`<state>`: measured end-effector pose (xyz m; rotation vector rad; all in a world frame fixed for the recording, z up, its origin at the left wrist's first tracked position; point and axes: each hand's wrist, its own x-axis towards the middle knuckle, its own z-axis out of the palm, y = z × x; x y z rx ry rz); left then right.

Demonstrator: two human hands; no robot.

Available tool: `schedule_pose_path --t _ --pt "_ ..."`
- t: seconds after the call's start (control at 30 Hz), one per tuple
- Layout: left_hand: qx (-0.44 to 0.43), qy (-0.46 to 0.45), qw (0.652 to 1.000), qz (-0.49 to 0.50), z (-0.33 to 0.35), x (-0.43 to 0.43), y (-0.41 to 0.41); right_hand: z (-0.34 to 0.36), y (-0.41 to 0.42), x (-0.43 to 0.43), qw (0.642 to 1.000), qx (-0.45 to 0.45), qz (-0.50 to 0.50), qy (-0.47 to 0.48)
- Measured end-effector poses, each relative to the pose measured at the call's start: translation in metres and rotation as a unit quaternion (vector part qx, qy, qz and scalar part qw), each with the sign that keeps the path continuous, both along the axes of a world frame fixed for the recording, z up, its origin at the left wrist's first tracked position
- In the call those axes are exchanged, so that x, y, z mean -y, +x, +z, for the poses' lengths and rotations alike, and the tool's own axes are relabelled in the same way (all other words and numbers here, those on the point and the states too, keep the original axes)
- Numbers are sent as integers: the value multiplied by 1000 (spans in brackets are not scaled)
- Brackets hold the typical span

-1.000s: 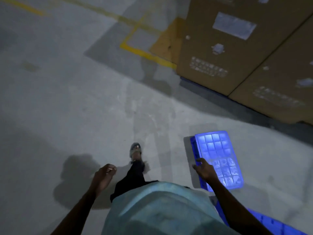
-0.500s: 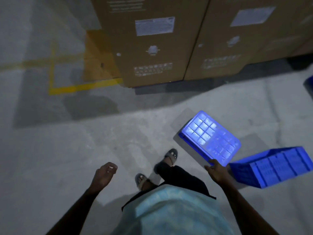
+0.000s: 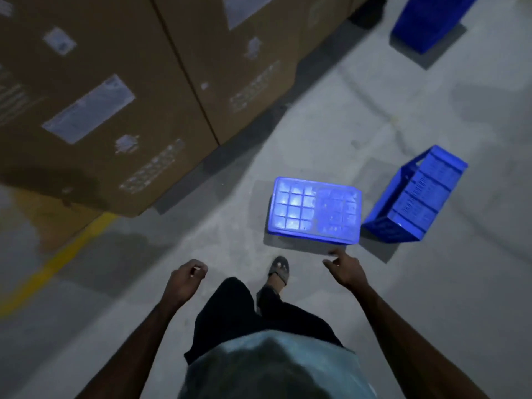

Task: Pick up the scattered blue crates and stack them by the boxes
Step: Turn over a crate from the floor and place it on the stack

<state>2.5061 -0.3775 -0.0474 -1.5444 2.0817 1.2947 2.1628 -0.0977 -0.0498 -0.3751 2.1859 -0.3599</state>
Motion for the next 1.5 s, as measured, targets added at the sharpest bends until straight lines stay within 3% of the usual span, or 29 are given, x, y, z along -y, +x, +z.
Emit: schedule_pose_path --t 0.23,0.47,0.67,0.8,0.87,1.0,1.17,1.37,1.5 --pt "24 60 988 -140 -44 43 -168 -60 -57 11 987 6 -162 19" --pt "70 72 961 -258 -272 82 -310 -258 -114 24 965 -27 -261 21" --pt "30 -24 994 -101 -439 97 -412 -426 -185 24 966 -72 -244 38" --pt "33 -12 998 49 -513 86 -434 -494 -251 19 961 -134 -237 44" --pt "38 -4 997 71 -544 80 -433 -515 -279 18 951 -168 -256 34" --pt "21 -9 999 44 -579 74 -434 -551 -308 11 931 -166 -325 20" --pt "-62 91 987 114 -590 85 -439 -569 -302 12 919 -114 -378 5" --pt "-94 202 962 161 -561 116 -433 -557 -286 -2 856 -32 -515 -32" --pt "-148 178 961 154 -526 128 -437 -531 -264 8 821 -46 -556 -123"
